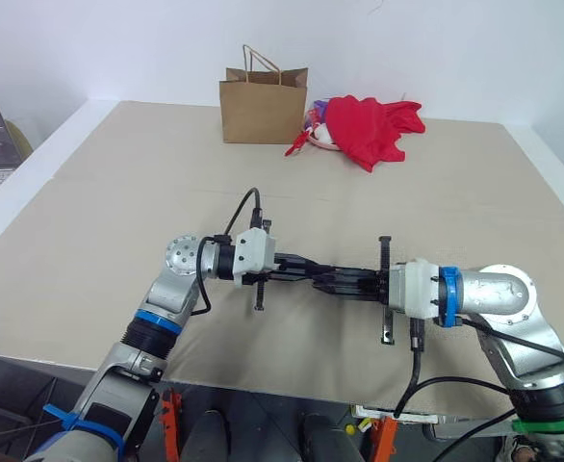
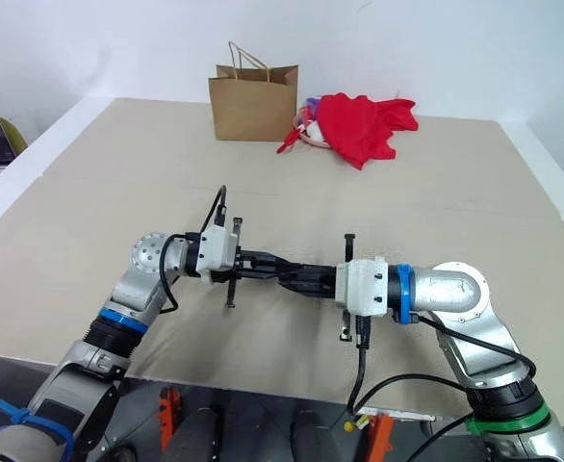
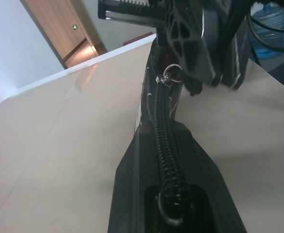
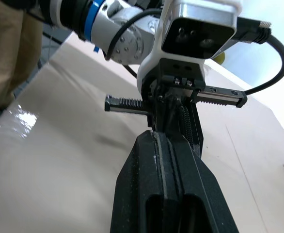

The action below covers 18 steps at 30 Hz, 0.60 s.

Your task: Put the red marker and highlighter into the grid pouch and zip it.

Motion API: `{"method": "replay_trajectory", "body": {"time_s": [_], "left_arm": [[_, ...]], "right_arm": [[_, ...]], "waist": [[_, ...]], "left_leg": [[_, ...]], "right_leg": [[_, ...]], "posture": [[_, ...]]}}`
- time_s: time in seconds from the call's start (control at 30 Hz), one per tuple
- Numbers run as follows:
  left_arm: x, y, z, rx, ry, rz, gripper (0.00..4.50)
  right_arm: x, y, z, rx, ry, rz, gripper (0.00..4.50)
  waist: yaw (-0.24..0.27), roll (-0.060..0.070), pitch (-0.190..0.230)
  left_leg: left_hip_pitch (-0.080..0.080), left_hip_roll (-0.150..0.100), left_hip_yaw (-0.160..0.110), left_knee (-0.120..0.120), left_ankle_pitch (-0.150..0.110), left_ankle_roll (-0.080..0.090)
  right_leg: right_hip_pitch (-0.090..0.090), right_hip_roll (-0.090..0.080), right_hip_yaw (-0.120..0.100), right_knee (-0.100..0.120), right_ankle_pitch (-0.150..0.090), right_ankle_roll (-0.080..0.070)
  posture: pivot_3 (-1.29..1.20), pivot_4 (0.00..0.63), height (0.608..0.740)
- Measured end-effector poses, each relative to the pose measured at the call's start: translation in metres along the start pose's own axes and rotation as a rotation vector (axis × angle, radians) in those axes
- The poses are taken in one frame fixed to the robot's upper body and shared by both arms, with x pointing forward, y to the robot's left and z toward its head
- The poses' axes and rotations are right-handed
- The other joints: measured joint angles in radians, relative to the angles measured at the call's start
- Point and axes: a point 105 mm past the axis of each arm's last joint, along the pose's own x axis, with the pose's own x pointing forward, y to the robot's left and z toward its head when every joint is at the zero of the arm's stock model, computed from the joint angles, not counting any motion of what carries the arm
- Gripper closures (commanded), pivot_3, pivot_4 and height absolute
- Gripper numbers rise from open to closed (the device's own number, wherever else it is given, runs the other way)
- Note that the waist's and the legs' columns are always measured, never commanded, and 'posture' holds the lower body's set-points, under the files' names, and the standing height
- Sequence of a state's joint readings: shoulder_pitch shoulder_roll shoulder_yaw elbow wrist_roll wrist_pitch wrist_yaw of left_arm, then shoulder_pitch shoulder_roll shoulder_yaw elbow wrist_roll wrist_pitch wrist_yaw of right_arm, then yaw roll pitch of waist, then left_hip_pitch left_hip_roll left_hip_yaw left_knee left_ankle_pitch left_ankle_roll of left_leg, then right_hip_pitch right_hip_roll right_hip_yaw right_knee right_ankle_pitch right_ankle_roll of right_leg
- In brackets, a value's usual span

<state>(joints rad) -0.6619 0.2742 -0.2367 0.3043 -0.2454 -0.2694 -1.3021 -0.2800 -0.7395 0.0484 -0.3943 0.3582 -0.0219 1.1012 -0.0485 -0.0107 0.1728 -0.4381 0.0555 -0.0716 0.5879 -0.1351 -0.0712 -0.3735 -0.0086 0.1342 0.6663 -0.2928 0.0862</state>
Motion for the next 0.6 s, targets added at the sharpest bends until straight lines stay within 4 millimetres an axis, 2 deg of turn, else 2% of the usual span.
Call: {"method": "replay_trajectory", "body": {"time_s": [0.1, 0.17, 0.27, 0.3, 0.43, 0.47, 0.6], "left_arm": [[-0.003, 0.000, -0.003, 0.006, 0.011, -0.005, 4.50], [-0.004, 0.002, -0.004, 0.020, 0.014, -0.007, 4.50], [-0.007, 0.007, -0.005, 0.045, 0.028, -0.007, 4.50], [-0.008, 0.007, -0.006, 0.044, 0.031, -0.005, 4.50], [-0.017, 0.007, -0.014, 0.053, 0.073, -0.015, 4.50], [-0.018, 0.007, -0.014, 0.059, 0.075, -0.015, 4.50], [-0.014, 0.008, -0.015, 0.072, 0.087, -0.039, 4.50]], "right_arm": [[-0.014, -0.005, 0.006, 0.049, -0.001, -0.066, 4.44], [-0.034, -0.006, 0.001, 0.095, 0.050, -0.117, 4.44], [-0.072, -0.005, -0.008, 0.149, 0.155, -0.213, 4.44], [-0.079, -0.005, -0.010, 0.155, 0.177, -0.227, 4.44], [-0.137, 0.004, -0.026, 0.215, 0.338, -0.328, 4.44], [-0.145, 0.009, -0.028, 0.228, 0.358, -0.333, 4.44], [-0.150, 0.016, -0.026, 0.231, 0.373, -0.315, 4.44]], "waist": [[0.000, 0.000, 0.000], [0.005, 0.000, 0.000], [0.006, 0.000, 0.000], [0.005, 0.000, 0.000], [0.001, 0.000, 0.000], [0.000, 0.000, 0.000], [-0.004, 0.000, 0.000]], "left_leg": [[0.000, 0.000, 0.000, 0.000, 0.000, 0.000], [-0.001, 0.000, 0.000, 0.000, 0.000, 0.000], [-0.001, -0.001, 0.000, 0.000, 0.000, 0.000], [0.000, -0.001, 0.000, 0.000, 0.000, 0.000], [0.000, -0.001, 0.000, 0.000, 0.000, 0.000], [0.001, -0.001, 0.000, 0.000, 0.000, 0.000], [0.001, -0.001, 0.000, 0.001, 0.000, 0.001]], "right_leg": [[0.000, 0.000, 0.000, 0.000, 0.000, 0.000], [0.000, 0.000, 0.000, 0.000, 0.000, 0.000], [0.001, 0.000, 0.000, 0.000, -0.001, 0.001], [0.001, 0.000, 0.000, 0.000, -0.001, 0.000], [0.001, 0.000, 0.000, 0.000, -0.001, 0.000], [0.001, 0.000, 0.000, 0.000, -0.001, 0.000], [0.001, 0.000, 0.000, 0.000, 0.000, 0.000]], "posture": [[0.00, 0.150, 0.740], [0.00, 0.150, 0.740], [0.00, 0.150, 0.740], [0.00, 0.150, 0.740], [0.00, 0.150, 0.740], [0.00, 0.150, 0.740], [0.00, 0.150, 0.740]]}}
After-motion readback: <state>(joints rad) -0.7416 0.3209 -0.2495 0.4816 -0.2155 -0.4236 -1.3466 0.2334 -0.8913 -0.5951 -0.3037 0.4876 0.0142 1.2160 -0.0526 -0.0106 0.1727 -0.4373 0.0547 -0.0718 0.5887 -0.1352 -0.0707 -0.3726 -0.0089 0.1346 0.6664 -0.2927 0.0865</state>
